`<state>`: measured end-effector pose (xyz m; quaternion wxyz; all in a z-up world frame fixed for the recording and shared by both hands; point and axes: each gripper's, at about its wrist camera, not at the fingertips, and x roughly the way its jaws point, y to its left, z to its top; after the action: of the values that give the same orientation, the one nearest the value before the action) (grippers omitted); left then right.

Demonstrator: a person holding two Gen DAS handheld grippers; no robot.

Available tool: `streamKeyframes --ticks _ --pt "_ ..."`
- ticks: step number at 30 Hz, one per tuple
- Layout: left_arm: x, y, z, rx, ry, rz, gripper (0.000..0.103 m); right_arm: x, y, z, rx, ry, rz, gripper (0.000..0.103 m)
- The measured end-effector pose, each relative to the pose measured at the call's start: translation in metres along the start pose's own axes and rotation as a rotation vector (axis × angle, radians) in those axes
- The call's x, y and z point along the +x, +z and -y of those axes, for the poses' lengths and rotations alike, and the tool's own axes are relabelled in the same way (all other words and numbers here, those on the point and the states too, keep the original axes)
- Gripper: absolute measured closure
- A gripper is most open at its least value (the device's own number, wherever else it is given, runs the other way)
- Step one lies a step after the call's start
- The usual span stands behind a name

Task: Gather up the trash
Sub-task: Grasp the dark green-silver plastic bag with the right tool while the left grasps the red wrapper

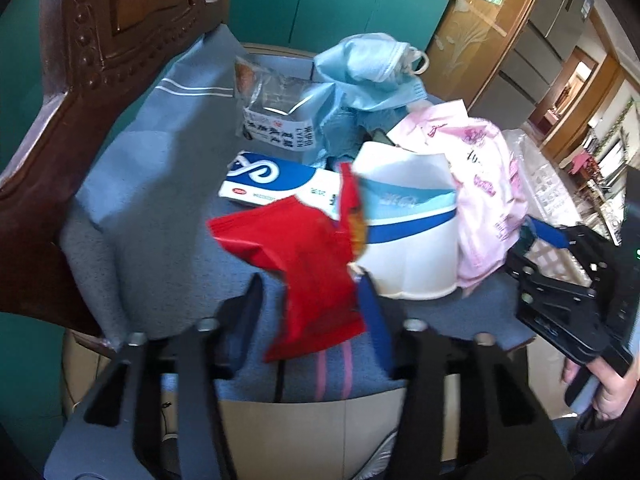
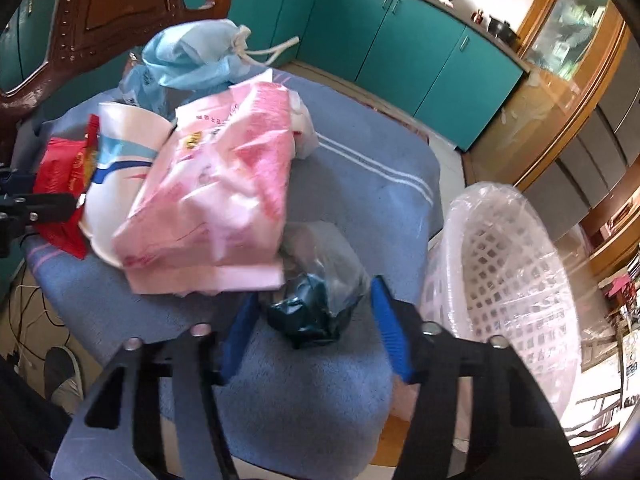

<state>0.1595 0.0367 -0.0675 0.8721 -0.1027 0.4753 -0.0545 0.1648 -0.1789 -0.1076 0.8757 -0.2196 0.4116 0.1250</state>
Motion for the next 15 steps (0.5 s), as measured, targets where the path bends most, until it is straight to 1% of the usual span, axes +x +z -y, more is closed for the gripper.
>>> streamKeyframes --ticks 2,3,4,8,10,12,13,15 --pt "-0.003 0.0 0.001 0.007 -0.016 0.01 0.067 0.001 -0.001 0.002 0.013 -0.002 -0.007 0.058" --pt "-0.005 0.0 0.001 0.009 -0.021 0.016 0.069 0.001 -0.001 0.003 0.019 0.006 -0.006 0.06" --pt "-0.006 0.0 0.002 0.01 -0.023 0.02 0.073 -0.002 0.0 0.006 0.031 0.019 -0.004 0.061" --pt "-0.027 0.002 0.004 0.024 -0.036 0.077 0.075 -0.02 -0.002 0.017 0.089 0.016 0.024 0.063" --pt "-0.04 0.002 0.007 0.037 -0.031 0.115 0.075 -0.032 -0.004 0.026 0.151 0.023 0.046 0.063" --pt "-0.055 0.0 0.009 0.055 -0.013 0.169 0.076 -0.044 -0.008 0.034 0.208 0.03 0.077 0.063" --pt "-0.065 0.0 0.01 0.064 0.002 0.204 0.076 -0.052 -0.009 0.039 0.24 0.029 0.106 0.063" --pt "-0.078 0.001 0.013 0.071 0.013 0.249 0.075 -0.068 -0.009 0.041 0.29 0.046 0.163 0.063"
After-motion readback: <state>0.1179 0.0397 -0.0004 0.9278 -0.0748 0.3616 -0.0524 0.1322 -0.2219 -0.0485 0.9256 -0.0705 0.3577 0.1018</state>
